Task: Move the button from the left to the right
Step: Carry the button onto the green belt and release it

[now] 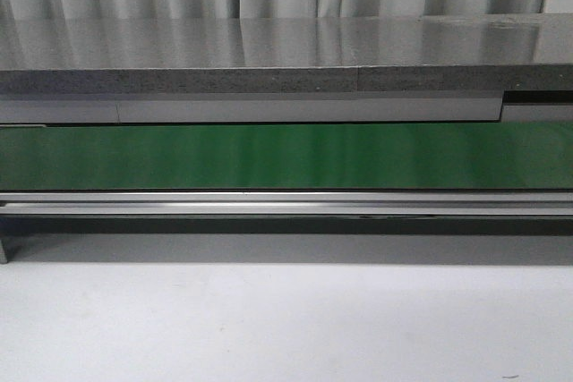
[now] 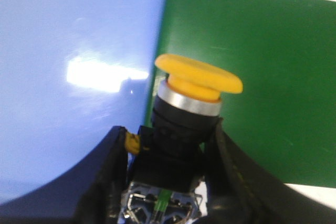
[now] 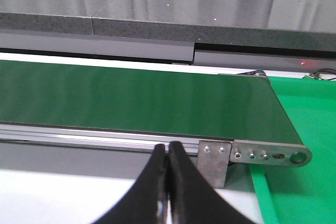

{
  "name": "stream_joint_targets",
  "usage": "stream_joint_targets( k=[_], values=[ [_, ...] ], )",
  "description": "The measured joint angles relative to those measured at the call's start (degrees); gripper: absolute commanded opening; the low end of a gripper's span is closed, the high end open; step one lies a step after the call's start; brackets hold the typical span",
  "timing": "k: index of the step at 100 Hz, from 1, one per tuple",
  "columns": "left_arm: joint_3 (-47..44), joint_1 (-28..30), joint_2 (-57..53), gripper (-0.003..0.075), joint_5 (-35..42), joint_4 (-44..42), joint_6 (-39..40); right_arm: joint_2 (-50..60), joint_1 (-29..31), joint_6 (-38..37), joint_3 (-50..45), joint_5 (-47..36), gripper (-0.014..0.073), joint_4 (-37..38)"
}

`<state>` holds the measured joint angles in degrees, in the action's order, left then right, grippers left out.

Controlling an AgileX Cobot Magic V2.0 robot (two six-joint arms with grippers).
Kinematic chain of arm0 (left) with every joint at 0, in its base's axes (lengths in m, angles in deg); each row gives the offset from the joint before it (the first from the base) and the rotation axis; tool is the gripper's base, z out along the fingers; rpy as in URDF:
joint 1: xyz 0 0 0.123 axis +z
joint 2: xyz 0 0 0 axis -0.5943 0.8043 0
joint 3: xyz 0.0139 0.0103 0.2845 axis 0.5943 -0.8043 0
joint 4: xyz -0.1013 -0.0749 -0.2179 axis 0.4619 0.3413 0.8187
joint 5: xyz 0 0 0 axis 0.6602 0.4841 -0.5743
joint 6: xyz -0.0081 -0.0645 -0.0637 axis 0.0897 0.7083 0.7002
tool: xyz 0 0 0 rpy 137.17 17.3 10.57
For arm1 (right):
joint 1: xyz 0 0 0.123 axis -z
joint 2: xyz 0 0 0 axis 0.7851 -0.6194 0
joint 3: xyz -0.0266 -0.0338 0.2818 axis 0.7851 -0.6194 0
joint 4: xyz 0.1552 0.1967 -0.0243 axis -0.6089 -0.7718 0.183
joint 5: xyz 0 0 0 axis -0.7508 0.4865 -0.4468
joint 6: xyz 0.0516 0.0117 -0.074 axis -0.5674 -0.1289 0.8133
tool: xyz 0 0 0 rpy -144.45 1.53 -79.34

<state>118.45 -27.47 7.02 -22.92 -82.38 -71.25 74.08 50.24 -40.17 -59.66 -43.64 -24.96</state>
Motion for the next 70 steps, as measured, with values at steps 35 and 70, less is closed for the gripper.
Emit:
stream_joint_targets(
  k=[35,70],
  values=[
    [0.0,-5.08,5.63,0.013,2.06,0.73,0.0,0.0,0.0,0.0,0.0,0.0,-0.0067,0.0],
    [0.0,-5.22,7.63,0.0613,3.22,1.24,0.0,0.0,0.0,0.0,0.0,0.0,-0.0067,0.0]
  ],
)
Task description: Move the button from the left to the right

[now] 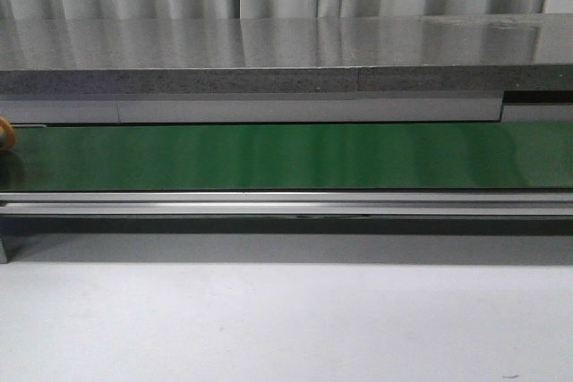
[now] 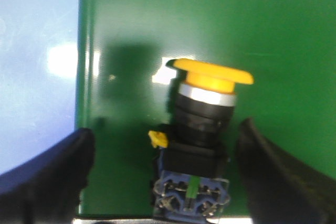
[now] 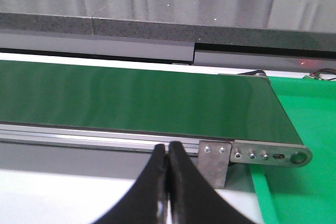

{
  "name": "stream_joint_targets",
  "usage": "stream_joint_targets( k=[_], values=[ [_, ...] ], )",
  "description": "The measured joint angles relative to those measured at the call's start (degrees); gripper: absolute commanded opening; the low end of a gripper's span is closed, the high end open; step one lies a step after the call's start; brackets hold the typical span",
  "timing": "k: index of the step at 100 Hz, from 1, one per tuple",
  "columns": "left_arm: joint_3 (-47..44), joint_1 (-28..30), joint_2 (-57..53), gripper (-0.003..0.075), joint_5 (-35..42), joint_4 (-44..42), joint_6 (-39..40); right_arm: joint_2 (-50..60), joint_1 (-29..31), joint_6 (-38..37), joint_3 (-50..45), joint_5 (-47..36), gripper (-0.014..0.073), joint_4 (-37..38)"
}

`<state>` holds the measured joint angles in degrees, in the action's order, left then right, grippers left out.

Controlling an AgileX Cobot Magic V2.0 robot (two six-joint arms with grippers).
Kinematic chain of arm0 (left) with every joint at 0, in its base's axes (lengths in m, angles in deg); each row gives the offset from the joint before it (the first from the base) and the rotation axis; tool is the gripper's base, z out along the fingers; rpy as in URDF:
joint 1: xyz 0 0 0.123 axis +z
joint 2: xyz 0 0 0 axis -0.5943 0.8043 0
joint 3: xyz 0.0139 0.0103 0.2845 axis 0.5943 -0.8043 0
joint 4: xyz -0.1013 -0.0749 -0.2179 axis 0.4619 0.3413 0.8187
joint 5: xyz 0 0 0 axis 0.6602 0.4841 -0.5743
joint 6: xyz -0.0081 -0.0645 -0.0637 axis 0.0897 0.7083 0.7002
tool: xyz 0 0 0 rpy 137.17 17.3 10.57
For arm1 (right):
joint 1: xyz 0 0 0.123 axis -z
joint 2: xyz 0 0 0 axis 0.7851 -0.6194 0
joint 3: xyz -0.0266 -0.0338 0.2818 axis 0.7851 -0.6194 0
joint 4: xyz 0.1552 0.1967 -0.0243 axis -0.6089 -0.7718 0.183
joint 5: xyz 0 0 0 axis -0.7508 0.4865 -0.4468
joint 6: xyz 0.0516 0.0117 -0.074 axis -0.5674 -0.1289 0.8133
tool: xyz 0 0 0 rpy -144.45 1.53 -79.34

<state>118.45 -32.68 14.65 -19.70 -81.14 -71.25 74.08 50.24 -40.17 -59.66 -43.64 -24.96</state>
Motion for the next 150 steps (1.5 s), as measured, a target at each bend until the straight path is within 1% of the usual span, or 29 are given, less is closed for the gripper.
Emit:
stream_joint_targets(
  k=[15,27,43,58,68,84,102,125,139,150],
  values=[
    [0.0,0.0,-0.23,0.0613,0.12,0.35,0.0,0.0,0.0,0.0,0.0,0.0,-0.0067,0.0],
    [0.0,-0.11,-2.55,0.0613,0.32,1.44,-0.03,0.0,0.0,0.0,0.0,0.0,-0.0067,0.0],
    [-0.41,-1.11,-9.03,0.0613,0.98,1.98,-0.26,0.0,0.0,0.0,0.0,0.0,-0.0067,0.0],
    [-4.29,-3.83,-17.92,0.0613,4.09,2.21,-0.46,0.0,0.0,0.0,0.0,0.0,-0.0067,0.0],
    [-8.7,-5.55,-24.62,0.0613,6.4,2.53,-0.46,0.0,0.0,0.0,0.0,0.0,-0.0067,0.0],
    [-17.25,-6.69,-36.96,0.0613,11.23,2.53,-0.46,0.0,0.0,0.0,0.0,0.0,-0.0067,0.0],
    [-28.04,-6.7,-52.46,0.0613,17.89,2.62,-0.46,0.0,0.0,0.0,0.0,0.0,-0.0067,0.0],
    [-41.12,-6.7,-70.56,0.0613,23.36,2.62,-0.46,0.0,0.0,0.0,0.0,0.0,-0.0067,0.0],
    [-47.49,-6.7,-78.53,0.0613,26.19,2.62,-0.46,0.0,0.0,0.0,0.0,0.0,-0.0067,0.0],
    [-51.65,-6.7,-81.7,0.0613,29.91,2.62,-0.46,0.0,0.0,0.0,0.0,0.0,-0.0067,0.0]
  ],
)
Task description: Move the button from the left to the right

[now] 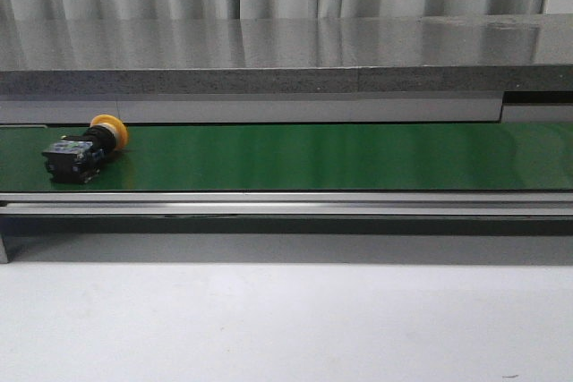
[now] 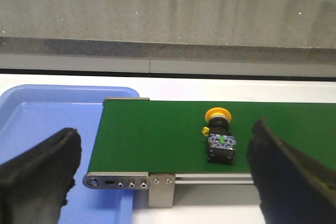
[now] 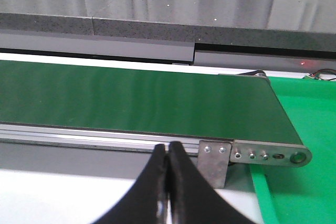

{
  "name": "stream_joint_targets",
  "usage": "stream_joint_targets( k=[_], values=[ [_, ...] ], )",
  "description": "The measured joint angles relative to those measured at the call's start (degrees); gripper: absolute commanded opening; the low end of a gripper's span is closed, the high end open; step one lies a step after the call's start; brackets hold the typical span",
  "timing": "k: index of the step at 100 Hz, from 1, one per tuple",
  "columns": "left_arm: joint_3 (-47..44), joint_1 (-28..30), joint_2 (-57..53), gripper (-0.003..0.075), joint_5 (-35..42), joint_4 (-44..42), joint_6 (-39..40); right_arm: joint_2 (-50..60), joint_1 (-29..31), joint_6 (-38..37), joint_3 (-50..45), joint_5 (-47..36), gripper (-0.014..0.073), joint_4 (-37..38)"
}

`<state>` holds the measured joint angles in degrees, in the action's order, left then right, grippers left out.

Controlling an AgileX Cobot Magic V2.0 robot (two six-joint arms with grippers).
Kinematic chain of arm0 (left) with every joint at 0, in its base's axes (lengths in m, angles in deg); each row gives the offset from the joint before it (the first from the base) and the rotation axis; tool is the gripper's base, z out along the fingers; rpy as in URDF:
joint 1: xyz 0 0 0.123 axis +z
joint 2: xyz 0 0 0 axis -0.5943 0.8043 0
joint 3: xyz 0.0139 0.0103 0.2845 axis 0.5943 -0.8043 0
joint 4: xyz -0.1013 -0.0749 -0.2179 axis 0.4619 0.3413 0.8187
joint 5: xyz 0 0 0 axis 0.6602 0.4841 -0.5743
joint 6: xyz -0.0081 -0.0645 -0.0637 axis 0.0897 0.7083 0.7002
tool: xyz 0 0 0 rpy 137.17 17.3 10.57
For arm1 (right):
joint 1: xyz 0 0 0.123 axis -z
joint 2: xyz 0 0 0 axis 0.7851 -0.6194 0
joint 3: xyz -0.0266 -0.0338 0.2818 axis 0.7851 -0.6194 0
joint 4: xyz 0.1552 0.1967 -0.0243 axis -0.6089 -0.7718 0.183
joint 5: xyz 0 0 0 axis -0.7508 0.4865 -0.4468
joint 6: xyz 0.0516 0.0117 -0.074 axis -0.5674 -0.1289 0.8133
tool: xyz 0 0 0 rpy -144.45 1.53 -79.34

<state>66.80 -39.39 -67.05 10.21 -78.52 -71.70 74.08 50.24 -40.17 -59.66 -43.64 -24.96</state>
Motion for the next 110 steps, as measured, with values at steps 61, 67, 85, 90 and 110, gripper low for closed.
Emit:
stream_joint_targets(
  k=[61,67,85,90,110],
  values=[
    [-8.4,0.0,-0.53,0.0342,13.33,0.18,0.0,0.0,0.0,0.0,0.0,0.0,-0.0067,0.0],
    [-8.4,0.0,-0.53,0.0249,13.33,0.18,0.0,0.0,0.0,0.0,0.0,0.0,-0.0067,0.0],
    [-8.4,0.0,-0.53,0.0008,13.33,0.18,0.0,0.0,0.0,0.0,0.0,0.0,-0.0067,0.0],
    [-8.4,0.0,-0.53,0.0005,13.33,0.18,0.0,0.0,0.0,0.0,0.0,0.0,-0.0067,0.0],
    [-8.4,0.0,-0.53,0.0005,13.33,0.18,0.0,0.0,0.0,0.0,0.0,0.0,-0.0067,0.0]
  ],
)
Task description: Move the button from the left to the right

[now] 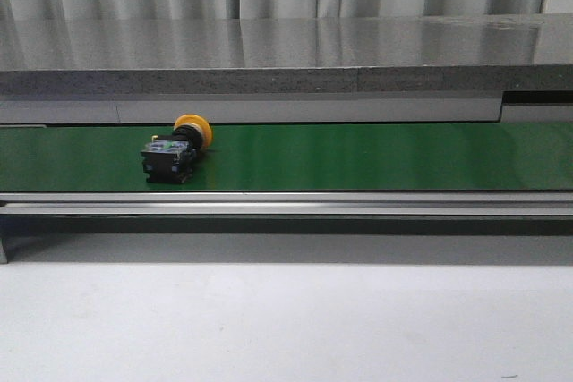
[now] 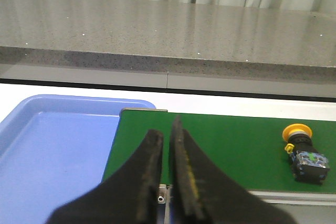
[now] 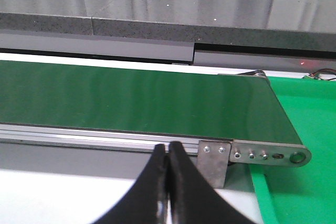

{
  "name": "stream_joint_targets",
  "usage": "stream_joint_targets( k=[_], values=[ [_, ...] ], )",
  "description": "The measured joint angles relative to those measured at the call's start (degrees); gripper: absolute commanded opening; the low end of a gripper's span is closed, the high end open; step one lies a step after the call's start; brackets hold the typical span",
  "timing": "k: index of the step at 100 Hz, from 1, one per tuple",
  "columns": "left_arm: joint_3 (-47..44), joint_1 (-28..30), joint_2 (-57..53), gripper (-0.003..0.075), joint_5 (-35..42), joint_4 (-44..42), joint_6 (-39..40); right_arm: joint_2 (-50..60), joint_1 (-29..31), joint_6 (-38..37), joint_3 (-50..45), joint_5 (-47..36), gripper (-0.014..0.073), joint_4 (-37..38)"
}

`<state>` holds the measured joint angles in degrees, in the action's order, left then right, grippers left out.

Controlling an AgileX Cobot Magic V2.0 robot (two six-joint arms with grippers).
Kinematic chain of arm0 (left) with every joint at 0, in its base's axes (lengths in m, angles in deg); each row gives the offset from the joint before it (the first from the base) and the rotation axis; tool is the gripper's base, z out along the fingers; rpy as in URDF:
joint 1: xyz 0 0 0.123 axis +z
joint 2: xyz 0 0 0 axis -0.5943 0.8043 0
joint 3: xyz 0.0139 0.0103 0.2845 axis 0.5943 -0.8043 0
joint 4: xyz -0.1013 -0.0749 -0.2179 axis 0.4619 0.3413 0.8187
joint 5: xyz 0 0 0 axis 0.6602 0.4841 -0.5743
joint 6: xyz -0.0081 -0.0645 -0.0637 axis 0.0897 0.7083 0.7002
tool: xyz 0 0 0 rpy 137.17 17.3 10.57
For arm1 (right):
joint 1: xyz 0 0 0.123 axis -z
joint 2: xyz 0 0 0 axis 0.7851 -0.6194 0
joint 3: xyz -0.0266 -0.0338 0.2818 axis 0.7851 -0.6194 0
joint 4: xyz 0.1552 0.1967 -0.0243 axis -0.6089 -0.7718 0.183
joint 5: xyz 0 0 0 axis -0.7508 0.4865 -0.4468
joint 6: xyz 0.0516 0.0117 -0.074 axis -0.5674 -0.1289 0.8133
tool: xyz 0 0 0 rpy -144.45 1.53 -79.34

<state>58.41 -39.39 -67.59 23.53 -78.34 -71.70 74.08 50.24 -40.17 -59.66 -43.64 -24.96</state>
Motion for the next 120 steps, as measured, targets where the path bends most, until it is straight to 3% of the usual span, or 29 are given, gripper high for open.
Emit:
stream_joint_targets(
  k=[51,72,120],
  values=[
    [-0.03,0.0,0.0,0.0005,0.0,0.0,0.0,0.0,0.0,0.0,1.83,-9.93,-0.0067,0.0],
    [-0.03,0.0,0.0,0.0005,0.0,0.0,0.0,-6.68,0.0,0.0,12.52,-2.33,-0.0067,0.0],
    [-0.03,0.0,0.0,0.0005,0.0,0.0,0.0,-40.53,0.0,-0.06,42.13,23.57,-0.0067,0.0]
  ],
)
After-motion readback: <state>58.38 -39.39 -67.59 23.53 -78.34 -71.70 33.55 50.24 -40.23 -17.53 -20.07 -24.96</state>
